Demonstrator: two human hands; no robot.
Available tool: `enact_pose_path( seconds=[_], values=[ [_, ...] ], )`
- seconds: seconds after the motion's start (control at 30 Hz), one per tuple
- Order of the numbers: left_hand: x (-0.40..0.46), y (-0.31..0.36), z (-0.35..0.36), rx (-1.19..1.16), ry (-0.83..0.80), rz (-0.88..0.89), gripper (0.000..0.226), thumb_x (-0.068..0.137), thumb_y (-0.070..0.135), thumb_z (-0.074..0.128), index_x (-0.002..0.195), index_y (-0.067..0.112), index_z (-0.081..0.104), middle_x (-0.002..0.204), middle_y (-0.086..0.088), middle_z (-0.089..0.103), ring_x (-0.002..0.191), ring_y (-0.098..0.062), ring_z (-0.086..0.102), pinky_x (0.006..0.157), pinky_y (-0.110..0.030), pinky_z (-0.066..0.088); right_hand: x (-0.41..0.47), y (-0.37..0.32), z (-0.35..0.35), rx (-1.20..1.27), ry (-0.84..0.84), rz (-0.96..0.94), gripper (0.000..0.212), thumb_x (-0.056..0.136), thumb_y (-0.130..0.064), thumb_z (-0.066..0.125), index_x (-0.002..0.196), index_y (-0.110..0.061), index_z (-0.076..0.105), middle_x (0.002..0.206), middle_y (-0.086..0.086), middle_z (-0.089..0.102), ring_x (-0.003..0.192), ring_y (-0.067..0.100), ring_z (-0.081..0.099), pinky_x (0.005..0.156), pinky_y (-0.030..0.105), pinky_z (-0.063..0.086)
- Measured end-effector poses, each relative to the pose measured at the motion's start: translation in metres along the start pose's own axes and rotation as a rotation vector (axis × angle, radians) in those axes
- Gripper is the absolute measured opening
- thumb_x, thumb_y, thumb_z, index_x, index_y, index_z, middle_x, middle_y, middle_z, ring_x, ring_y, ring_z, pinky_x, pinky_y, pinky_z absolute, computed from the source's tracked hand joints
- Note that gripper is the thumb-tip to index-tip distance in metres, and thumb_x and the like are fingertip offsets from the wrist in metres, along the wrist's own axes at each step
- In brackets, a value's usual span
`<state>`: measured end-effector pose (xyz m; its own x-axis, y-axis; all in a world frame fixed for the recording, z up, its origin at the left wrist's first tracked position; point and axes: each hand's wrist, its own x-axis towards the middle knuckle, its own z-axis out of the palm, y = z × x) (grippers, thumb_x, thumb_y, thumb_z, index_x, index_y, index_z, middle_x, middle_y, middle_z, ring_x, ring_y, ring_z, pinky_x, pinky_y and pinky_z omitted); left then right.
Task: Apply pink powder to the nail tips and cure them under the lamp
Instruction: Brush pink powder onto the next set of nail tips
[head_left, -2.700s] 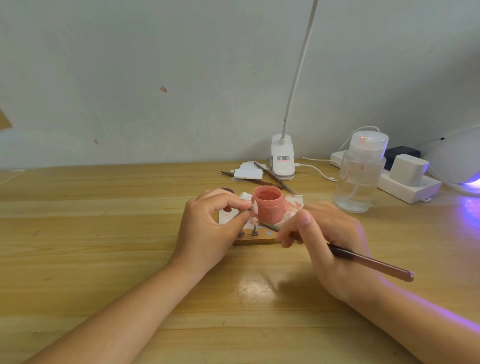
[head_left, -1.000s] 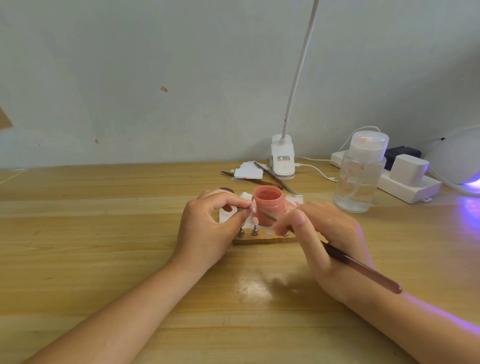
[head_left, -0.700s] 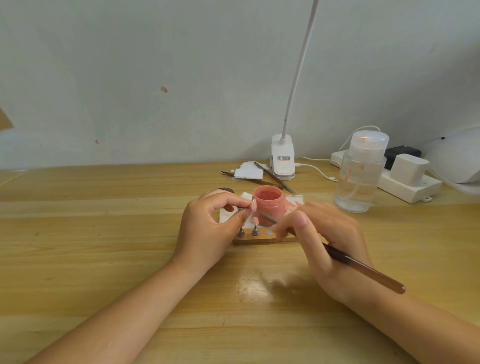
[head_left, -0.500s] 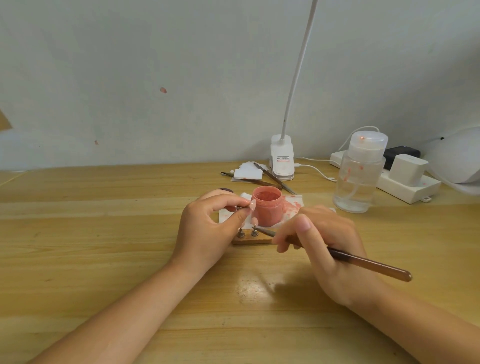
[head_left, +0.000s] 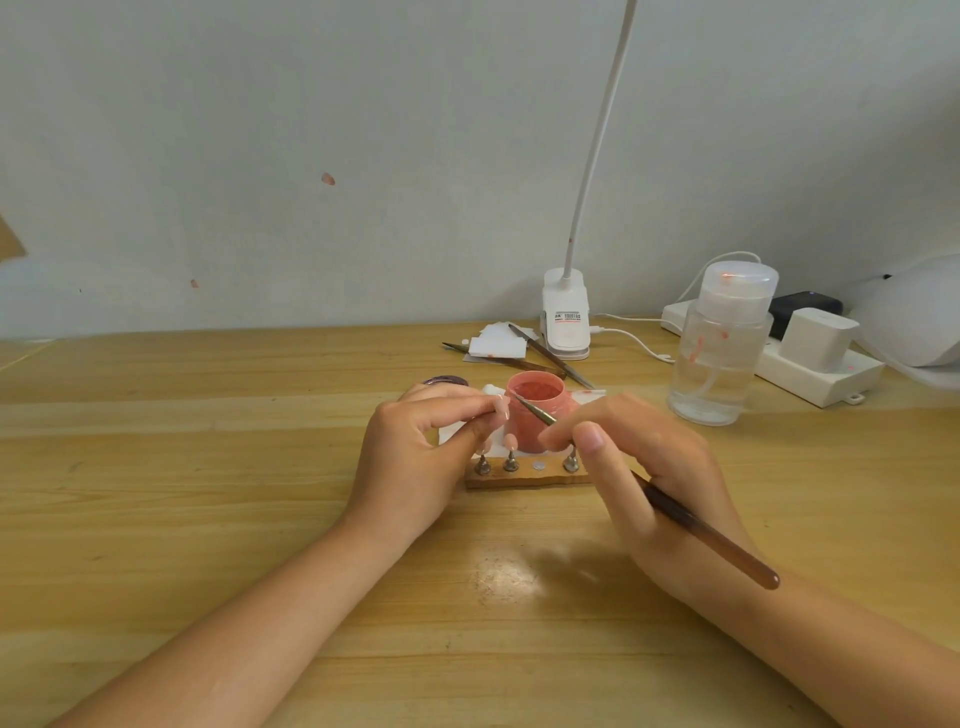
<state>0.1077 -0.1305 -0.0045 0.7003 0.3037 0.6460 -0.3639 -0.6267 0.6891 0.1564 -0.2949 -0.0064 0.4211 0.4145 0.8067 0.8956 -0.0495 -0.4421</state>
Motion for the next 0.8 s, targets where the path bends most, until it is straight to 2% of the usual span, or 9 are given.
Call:
enact_pose_path(
  seconds=[0.1,0.23,0.4,0.53,0.7,0.8],
  values=[
    [0.0000,-0.0008,0.0004,-0.003,-0.003,0.022,0.021,0.075,0.004,0.069,0.087,0.021,0.070,0.079,0.015,0.066,0.083,0.003,0.058,0.076,-0.005,0.039,-0.0001,0.0009,0.0003,-0.023,-0.038,0.009,0.040,0.095,-0.036,0.037,0.085,-0.017,0.070,0.083,-0.012,0.067,0.080,0.004,0.060,0.070,0.024,0.045],
    [-0.0003,-0.0011,0.0007,-0.010,-0.010,0.022,0.021,0.077,0.007,0.067,0.084,0.026,0.069,0.075,0.016,0.065,0.081,0.005,0.055,0.075,-0.006,0.038,-0.0014,0.0001,0.0000,0.007,-0.029,-0.045,0.051,0.098,-0.038,0.030,0.073,-0.017,0.069,0.070,-0.011,0.063,0.070,-0.001,0.056,0.067,0.017,0.040],
    [-0.0004,-0.0015,0.0003,0.003,-0.023,0.022,0.021,0.079,0.006,0.067,0.082,0.027,0.069,0.078,0.017,0.065,0.081,0.000,0.055,0.075,-0.008,0.038,-0.0001,0.0013,0.0016,-0.041,-0.016,-0.038,0.039,0.095,-0.033,0.039,0.084,-0.015,0.071,0.080,-0.007,0.067,0.078,0.010,0.061,0.068,0.030,0.046],
    [-0.0002,-0.0014,0.0004,0.030,-0.029,0.015,0.021,0.079,0.007,0.067,0.081,0.028,0.070,0.078,0.017,0.064,0.084,0.001,0.055,0.077,-0.008,0.038,-0.0002,0.0000,0.0005,-0.015,-0.027,-0.072,0.049,0.098,-0.037,0.033,0.073,-0.015,0.070,0.071,-0.010,0.064,0.071,0.001,0.057,0.067,0.020,0.041],
    [-0.0007,-0.0002,-0.0005,0.037,-0.043,0.021,0.020,0.079,0.009,0.067,0.080,0.030,0.069,0.080,0.017,0.064,0.084,0.001,0.053,0.078,-0.012,0.039,0.0019,0.0009,0.0011,-0.069,-0.026,-0.046,0.036,0.094,-0.030,0.041,0.081,-0.015,0.071,0.076,-0.008,0.065,0.073,0.010,0.060,0.064,0.030,0.045],
    [-0.0006,-0.0008,-0.0005,0.054,-0.033,0.002,0.022,0.078,0.005,0.068,0.084,0.027,0.070,0.080,0.017,0.063,0.085,-0.001,0.053,0.078,-0.013,0.039,0.0001,0.0005,-0.0008,-0.031,-0.043,-0.050,0.050,0.097,-0.036,0.033,0.069,-0.015,0.068,0.064,-0.008,0.062,0.064,0.004,0.055,0.062,0.024,0.042]
  ],
)
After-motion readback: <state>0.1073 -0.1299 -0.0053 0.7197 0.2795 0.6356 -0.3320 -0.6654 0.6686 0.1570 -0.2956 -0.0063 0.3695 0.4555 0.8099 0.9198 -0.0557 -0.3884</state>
